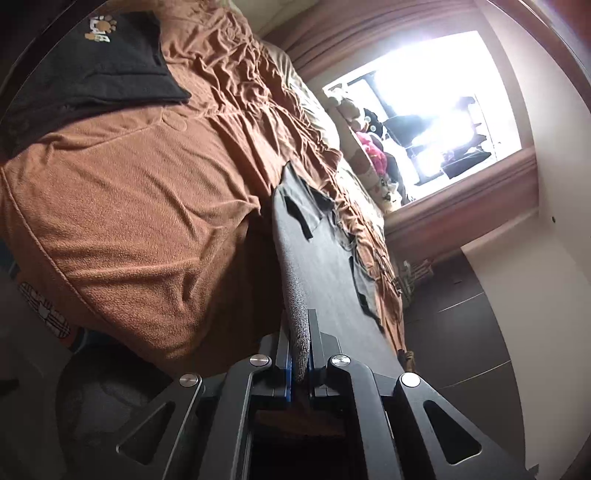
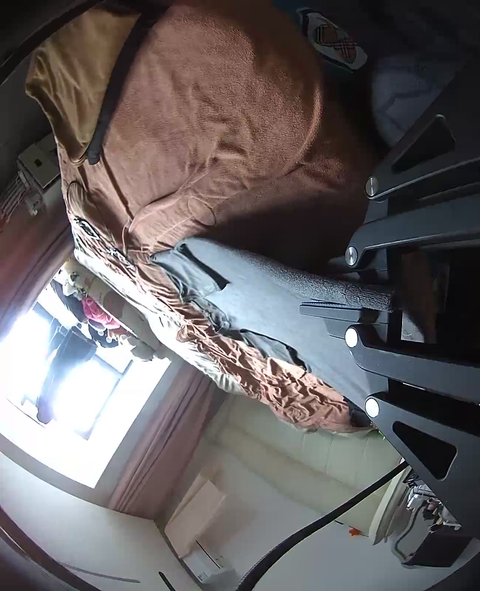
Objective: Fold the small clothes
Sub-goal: 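Lift the hem with both grippers and fold it over toward the collar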
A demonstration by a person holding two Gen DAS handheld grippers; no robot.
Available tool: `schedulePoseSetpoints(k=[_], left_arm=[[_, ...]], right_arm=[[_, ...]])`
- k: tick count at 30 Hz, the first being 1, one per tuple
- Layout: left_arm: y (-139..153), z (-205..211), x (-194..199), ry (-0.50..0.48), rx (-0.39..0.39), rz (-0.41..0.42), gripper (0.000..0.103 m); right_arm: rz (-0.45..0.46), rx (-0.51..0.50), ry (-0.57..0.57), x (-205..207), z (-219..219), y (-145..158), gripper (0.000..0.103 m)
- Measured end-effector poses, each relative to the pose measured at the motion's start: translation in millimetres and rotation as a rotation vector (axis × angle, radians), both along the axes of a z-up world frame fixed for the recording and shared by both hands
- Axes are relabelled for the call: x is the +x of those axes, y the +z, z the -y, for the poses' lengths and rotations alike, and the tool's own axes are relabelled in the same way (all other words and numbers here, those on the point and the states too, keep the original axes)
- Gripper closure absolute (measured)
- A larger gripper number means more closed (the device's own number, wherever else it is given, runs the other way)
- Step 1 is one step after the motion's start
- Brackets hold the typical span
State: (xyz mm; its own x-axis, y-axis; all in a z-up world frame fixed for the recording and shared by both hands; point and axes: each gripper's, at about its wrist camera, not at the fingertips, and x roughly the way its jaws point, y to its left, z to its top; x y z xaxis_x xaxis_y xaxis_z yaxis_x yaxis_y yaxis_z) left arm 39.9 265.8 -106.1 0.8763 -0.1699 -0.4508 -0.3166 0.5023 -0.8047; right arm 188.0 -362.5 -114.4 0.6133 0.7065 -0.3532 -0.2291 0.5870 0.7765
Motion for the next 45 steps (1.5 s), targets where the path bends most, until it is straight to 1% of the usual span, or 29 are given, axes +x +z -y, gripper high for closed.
schedulePoseSetpoints(k=[8, 13, 21, 24, 26, 30, 34, 38, 42, 45], left_arm=[[18.5, 4.2, -29.7, 0.008, 0.012, 0.043, 0.098], [33.2, 11.1, -51.6, 0.012, 0.028, 0.085, 0.098], [62.7, 26.0, -81.2, 0.013, 0.056, 0.143, 0.098], [72.8, 30.3, -91.1, 0.018, 0.077, 0.154, 0.098], [76.7, 33.1, -96.3, 0.02, 0.092, 0.157, 0.098], [80.6, 34.8, -105.1, 0.02, 0.087, 0.178, 0.098], [79.9, 35.0, -105.3, 0.024, 0.084, 0.178, 0.098], [75.5, 31.6, -98.0, 0.027, 0.083, 0.166, 0.098], [70.4, 21.6, -78.1, 0.036, 0.071, 0.141, 0.098], [68.1, 12.2, -58.3, 0.04, 0.063, 0.124, 0.098]], right_arm=[[0.044, 0.02, 0.004, -19.2, 14.4, 3.9, 0.101], [0.068, 0.032, 0.006, -33.3, 23.7, 7.8, 0.101], [0.111, 0.052, 0.014, -49.0, 37.0, 12.5, 0.101], [0.127, 0.064, 0.016, -52.6, 41.2, 13.9, 0.101], [0.135, 0.064, 0.013, -53.9, 43.9, 13.0, 0.101], [0.135, 0.073, 0.014, -56.3, 50.3, 8.6, 0.101], [0.143, 0.078, 0.018, -54.5, 51.5, 5.9, 0.101], [0.138, 0.077, 0.02, -43.7, 48.6, 2.8, 0.101], [0.126, 0.074, 0.02, -24.3, 45.7, 3.3, 0.101], [0.112, 0.063, 0.018, -2.0, 38.7, 5.0, 0.101]])
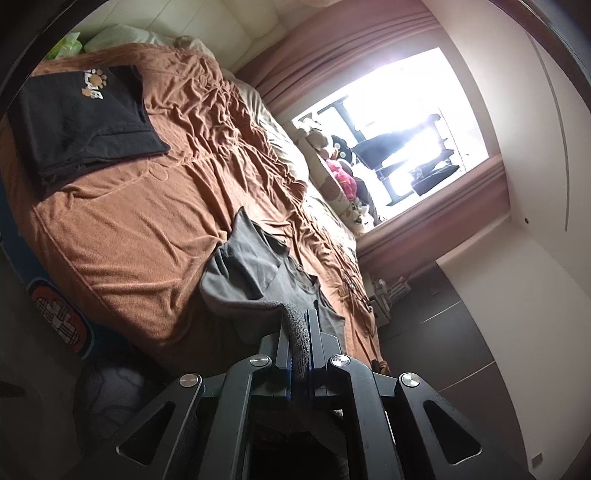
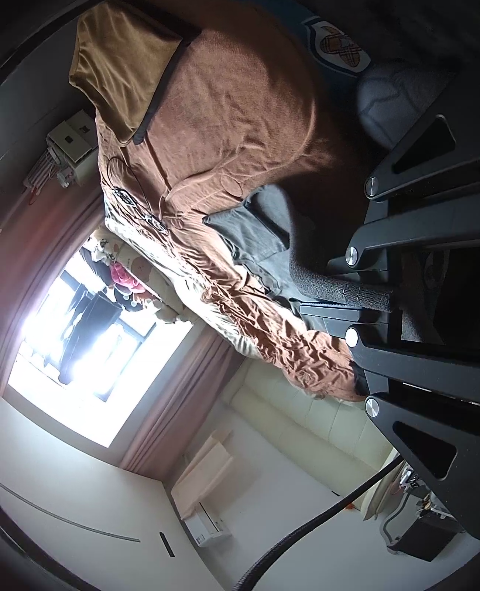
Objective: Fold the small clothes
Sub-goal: 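Lift the hem with both grippers and fold it over toward the collar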
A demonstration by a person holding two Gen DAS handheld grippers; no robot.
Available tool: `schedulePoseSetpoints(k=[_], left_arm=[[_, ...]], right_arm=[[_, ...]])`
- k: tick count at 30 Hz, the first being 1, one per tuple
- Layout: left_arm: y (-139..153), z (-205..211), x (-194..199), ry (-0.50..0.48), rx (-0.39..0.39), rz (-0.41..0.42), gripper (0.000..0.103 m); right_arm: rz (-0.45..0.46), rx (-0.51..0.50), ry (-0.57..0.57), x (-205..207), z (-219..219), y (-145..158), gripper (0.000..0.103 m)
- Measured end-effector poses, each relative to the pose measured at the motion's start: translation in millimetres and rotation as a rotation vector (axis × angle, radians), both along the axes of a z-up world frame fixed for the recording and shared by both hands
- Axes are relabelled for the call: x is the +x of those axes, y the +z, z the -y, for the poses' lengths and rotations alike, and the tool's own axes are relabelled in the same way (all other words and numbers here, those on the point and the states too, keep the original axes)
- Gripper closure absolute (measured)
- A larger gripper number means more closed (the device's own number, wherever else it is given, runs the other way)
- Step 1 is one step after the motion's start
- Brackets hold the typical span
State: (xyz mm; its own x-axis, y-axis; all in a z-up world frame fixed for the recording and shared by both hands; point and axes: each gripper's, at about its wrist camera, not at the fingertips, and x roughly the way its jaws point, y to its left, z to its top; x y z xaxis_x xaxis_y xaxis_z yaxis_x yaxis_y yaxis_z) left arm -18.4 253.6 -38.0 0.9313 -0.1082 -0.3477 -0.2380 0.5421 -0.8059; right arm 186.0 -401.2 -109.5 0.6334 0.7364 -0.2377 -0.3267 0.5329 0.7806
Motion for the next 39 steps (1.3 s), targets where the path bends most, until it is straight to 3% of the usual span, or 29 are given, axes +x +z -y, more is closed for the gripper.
schedulePoseSetpoints(k=[20, 39], left_arm=[[-7.1, -56.4, 169.8, -0.01, 0.016, -0.147, 0.098], [-54.7, -98.8, 303.9, -0.028, 0.045, -0.345, 0.098]], right_arm=[[-0.104, -0.111, -0.006, 157.1, -73.7, 18.3, 0.101], [-0.228, -0.222, 0.025, 290.5, -143.6, 4.5, 0.101]])
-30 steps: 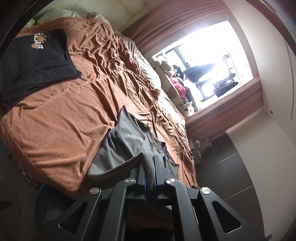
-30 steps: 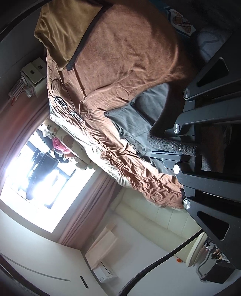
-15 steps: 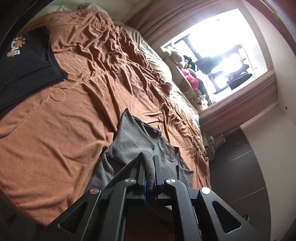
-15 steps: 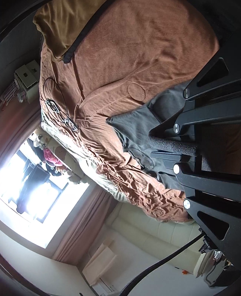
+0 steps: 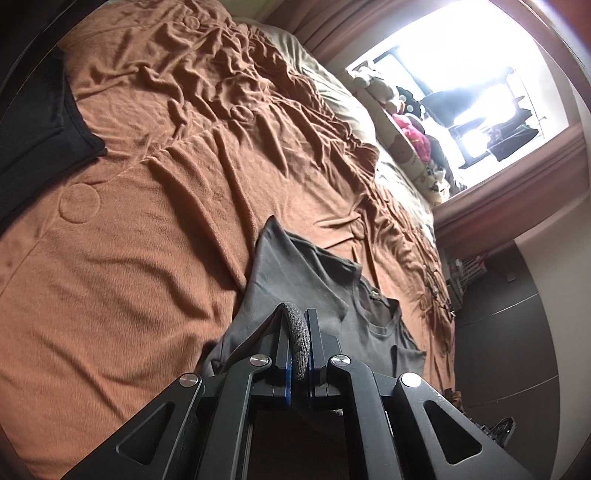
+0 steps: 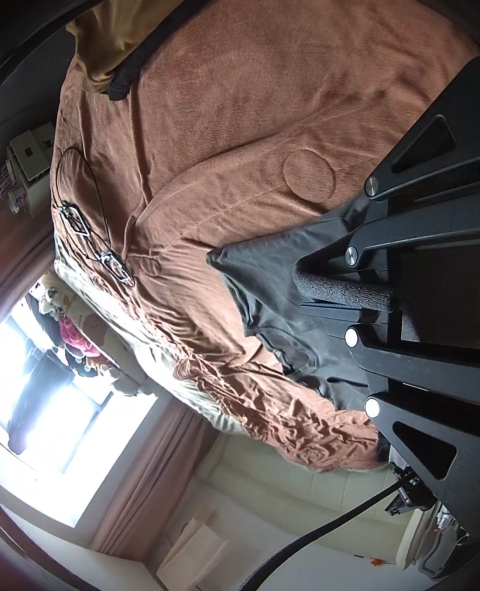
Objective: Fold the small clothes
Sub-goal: 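Lift the hem with both grippers and fold it over toward the collar, then open both grippers to release the folded hem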
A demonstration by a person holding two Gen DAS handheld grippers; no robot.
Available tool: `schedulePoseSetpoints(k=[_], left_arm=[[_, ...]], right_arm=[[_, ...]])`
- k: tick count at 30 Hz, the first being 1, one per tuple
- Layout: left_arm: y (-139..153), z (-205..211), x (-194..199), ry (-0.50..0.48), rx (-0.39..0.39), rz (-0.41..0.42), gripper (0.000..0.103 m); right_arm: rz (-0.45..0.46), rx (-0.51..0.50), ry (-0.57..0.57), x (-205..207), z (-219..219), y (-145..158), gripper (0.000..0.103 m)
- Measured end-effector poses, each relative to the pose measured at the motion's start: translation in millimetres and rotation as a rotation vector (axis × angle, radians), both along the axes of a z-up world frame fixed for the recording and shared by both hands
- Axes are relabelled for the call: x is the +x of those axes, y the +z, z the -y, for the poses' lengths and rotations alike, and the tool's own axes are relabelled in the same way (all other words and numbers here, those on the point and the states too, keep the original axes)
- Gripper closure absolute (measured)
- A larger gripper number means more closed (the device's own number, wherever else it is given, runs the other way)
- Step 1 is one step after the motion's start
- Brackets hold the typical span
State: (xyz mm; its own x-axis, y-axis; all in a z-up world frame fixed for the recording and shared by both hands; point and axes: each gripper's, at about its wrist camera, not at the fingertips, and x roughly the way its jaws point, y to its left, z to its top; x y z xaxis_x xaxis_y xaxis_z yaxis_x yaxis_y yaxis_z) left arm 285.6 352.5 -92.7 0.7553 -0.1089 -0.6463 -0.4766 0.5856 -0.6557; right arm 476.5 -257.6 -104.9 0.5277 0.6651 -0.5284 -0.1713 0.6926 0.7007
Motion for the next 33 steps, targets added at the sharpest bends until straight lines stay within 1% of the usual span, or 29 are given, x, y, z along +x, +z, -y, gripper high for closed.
schedulePoseSetpoints(k=[12, 20, 23, 24, 25, 26, 27, 28, 29, 30, 31, 33], left_arm=[[-39.9, -26.1, 69.3, 0.002, 0.026, -0.104, 0.098], [-68.5, -32.6, 107.0, -0.019, 0.054, -0.17, 0.097], [-80.1, -32.8, 119.2, -0.041, 0.069, -0.214, 0.097], [-81.8, -31.4, 121.9, -0.052, 0.088, -0.236, 0.094], [-81.9, -29.1, 123.0, -0.06, 0.106, -0.254, 0.094], [-80.7, -27.8, 122.5, -0.066, 0.112, -0.252, 0.09], [-77.7, -25.7, 121.3, -0.078, 0.12, -0.243, 0.079], [-73.9, -23.9, 120.0, -0.086, 0.138, -0.24, 0.069], [-69.2, -22.3, 118.1, -0.089, 0.171, -0.245, 0.046], [-63.6, -20.9, 116.1, -0.09, 0.21, -0.246, 0.031], [-56.3, -18.5, 112.9, -0.098, 0.255, -0.241, 0.028], [-48.4, -15.4, 110.8, -0.133, 0.3, -0.247, 0.027]], right_arm=[[-0.051, -0.092, 0.021, 74.3, -43.8, -23.2, 0.101], [-0.076, -0.154, 0.014, 103.0, -63.4, -44.1, 0.101], [-0.099, -0.176, 0.016, 110.9, -68.4, -51.0, 0.1], [-0.107, -0.187, 0.016, 112.7, -69.6, -52.2, 0.099], [-0.1, -0.182, 0.023, 112.1, -70.2, -51.9, 0.097], [-0.092, -0.183, 0.029, 112.0, -72.3, -49.4, 0.094], [-0.081, -0.194, 0.031, 110.5, -72.2, -46.7, 0.084], [-0.058, -0.215, 0.023, 107.1, -71.6, -41.5, 0.053], [-0.032, -0.224, 0.01, 104.5, -68.9, -36.7, 0.034], [0.001, -0.229, -0.004, 100.3, -65.1, -30.5, 0.017], [0.021, -0.231, 0.001, 97.6, -63.0, -25.0, 0.018], [0.036, -0.249, 0.031, 91.3, -62.3, -18.9, 0.018]])
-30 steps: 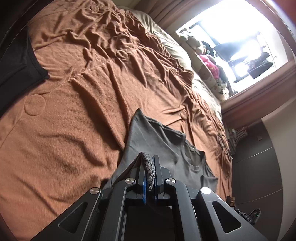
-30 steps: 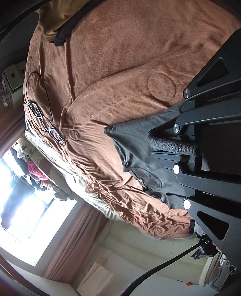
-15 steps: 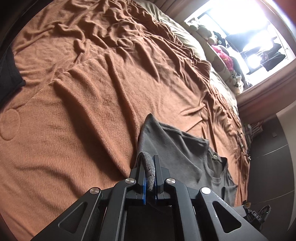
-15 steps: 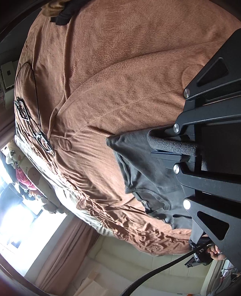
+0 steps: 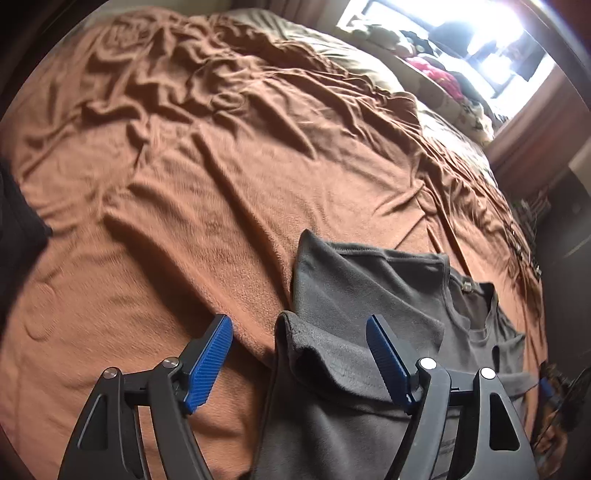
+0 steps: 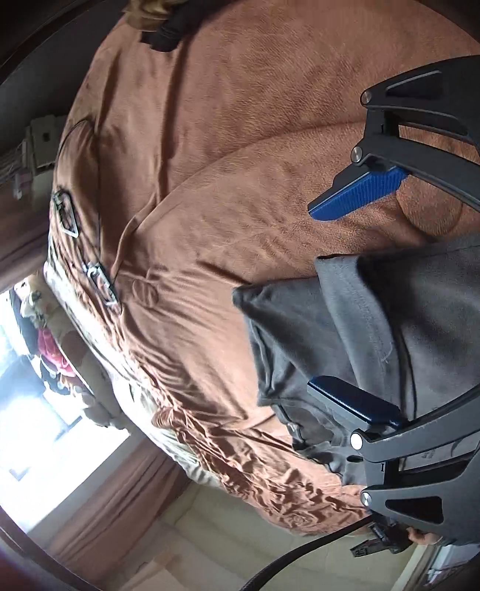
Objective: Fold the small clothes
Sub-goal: 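Open both grippers to release the folded hem, then move both open grippers to the new folded edge of the shirt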
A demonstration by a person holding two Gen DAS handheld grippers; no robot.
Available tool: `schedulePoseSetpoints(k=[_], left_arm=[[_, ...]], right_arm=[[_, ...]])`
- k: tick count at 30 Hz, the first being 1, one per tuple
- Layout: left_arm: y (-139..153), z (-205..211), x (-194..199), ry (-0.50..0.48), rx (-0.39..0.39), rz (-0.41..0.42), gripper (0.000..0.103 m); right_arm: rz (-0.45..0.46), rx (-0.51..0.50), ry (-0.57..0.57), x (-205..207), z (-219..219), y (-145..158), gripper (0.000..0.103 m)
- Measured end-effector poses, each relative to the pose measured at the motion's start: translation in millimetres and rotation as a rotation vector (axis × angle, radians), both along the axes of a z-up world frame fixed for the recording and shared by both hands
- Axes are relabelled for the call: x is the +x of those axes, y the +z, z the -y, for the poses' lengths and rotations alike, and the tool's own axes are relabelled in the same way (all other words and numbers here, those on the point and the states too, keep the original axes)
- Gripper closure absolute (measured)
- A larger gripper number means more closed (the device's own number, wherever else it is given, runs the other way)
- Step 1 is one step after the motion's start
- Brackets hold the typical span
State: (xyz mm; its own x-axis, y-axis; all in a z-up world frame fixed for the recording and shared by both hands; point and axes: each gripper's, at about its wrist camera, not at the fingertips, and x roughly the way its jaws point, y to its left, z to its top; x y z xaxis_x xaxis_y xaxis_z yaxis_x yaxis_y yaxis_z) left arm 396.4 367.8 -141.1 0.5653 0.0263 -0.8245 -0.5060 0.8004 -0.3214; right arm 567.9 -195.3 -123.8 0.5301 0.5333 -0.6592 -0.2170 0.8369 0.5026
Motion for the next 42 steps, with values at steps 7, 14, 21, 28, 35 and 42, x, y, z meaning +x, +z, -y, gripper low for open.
schedulePoseSetpoints(k=[7, 14, 21, 28, 35, 42], left_arm=[[-3.6, 27.9, 0.5, -0.185, 0.093, -0.094, 0.021], [-21.0, 52.0, -0.2, -0.331, 0.196, -0.209, 0.021], [-45.2, 47.3, 4.0, -0.364, 0.227, -0.311, 0.021], [-60.5, 41.9, 21.0, -0.362, 0.257, -0.319, 0.021], [-58.2, 28.0, 50.8, -0.317, 0.29, -0.293, 0.024], [-55.8, 11.1, 82.8, -0.236, 0.272, -0.256, 0.036]], right_arm=[[0.027, -0.197, 0.132, -23.2, -16.9, 4.7, 0.018], [0.011, -0.356, 0.216, -24.3, -40.9, 1.6, 0.018], [-0.026, -0.489, 0.262, -18.6, -64.3, -15.7, 0.018], [-0.025, -0.573, 0.268, -1.1, -86.4, -33.5, 0.018], [0.012, -0.577, 0.225, 24.2, -93.5, -37.0, 0.018], [0.01, -0.524, 0.128, 56.7, -89.4, -40.5, 0.025]])
